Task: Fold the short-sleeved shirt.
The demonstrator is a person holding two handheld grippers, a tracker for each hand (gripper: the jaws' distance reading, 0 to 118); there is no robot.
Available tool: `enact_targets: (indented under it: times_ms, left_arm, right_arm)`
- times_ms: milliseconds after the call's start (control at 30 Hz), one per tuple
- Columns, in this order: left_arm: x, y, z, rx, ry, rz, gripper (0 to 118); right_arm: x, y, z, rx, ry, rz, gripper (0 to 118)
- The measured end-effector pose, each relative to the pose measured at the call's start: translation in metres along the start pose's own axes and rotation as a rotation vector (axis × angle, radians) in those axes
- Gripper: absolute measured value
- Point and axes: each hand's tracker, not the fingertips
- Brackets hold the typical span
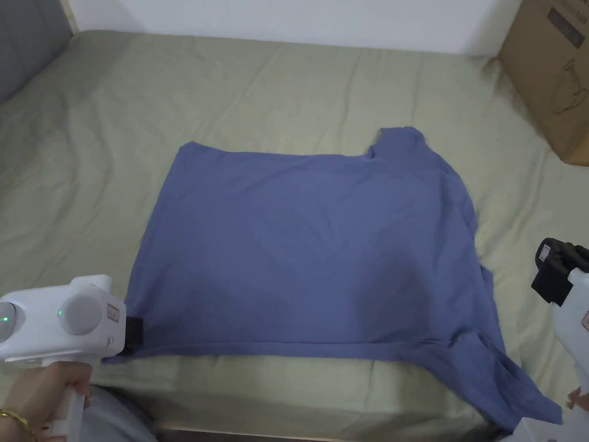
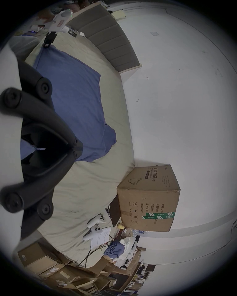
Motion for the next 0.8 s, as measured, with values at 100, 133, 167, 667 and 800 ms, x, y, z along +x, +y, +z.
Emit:
enact_targets:
  times_ms: [100, 133, 167, 667, 800]
  left_arm:
    - [-0.003, 0.001, -0.005, 0.037, -0.037, 0.059, 3]
    - [-0.003, 0.001, -0.004, 0.051, -0.038, 0.067, 3]
    - [-0.005, -0.001, -0.001, 0.072, -0.042, 0.074, 3]
    - [-0.011, -0.002, 0.061, 0.421, -0.300, 0.192, 3]
    - [-0.018, -0.005, 0.059, 0.265, -0.067, 0.028, 3]
  right_arm:
    - [0.003, -0.002, 0.000, -0.011, -0.002, 0.003, 0]
    - [0.004, -0.002, 0.000, -0.015, -0.003, 0.005, 0]
    - [0.007, -0.003, 0.001, -0.022, -0.003, 0.005, 0]
    - [0.061, -0.054, -0.023, -0.643, 0.003, 0.121, 112]
    - [0.059, -0.087, -0.035, -0.770, -0.047, 0.163, 109]
